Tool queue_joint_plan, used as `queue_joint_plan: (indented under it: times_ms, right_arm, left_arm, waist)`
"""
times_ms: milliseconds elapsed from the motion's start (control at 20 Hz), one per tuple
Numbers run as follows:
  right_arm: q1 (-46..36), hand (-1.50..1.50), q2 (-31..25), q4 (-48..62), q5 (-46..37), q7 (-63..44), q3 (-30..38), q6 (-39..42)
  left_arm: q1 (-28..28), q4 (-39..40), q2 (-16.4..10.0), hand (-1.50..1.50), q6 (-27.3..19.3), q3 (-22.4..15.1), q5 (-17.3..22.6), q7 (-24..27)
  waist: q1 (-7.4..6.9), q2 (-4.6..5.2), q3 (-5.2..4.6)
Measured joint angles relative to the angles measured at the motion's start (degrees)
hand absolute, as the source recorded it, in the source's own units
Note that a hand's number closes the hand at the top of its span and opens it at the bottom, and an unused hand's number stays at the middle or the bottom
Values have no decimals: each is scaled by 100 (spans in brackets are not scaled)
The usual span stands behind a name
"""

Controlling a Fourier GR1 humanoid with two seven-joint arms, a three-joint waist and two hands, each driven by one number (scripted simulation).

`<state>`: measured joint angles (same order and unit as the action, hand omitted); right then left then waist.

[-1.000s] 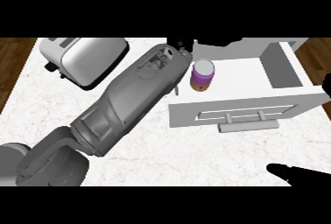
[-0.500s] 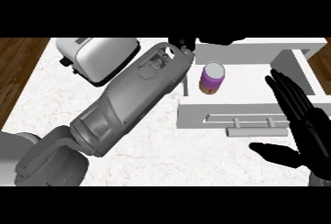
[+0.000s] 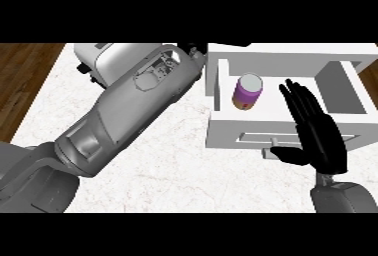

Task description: Pick up the can, place it into the drawer and close the drawer

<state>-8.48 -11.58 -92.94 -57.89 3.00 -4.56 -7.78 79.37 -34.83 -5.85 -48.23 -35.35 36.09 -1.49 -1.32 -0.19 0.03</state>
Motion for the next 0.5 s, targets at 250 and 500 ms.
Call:
queue_joint_plan:
  times_ms: [250, 500]
  right_arm:
    - [-645, -150, 100, 1049, -321, 88, 220, -585]
    - [-1151, -150, 89, 1957, -584, 304, 391, -1122]
  left_arm:
    - [-197, -647, -494, -150, 9, -63, -183, -481]
    - [-476, -1223, -937, -150, 126, -74, -294, -794]
  waist:
    - [-39, -51, -55]
    - [-87, -91, -117]
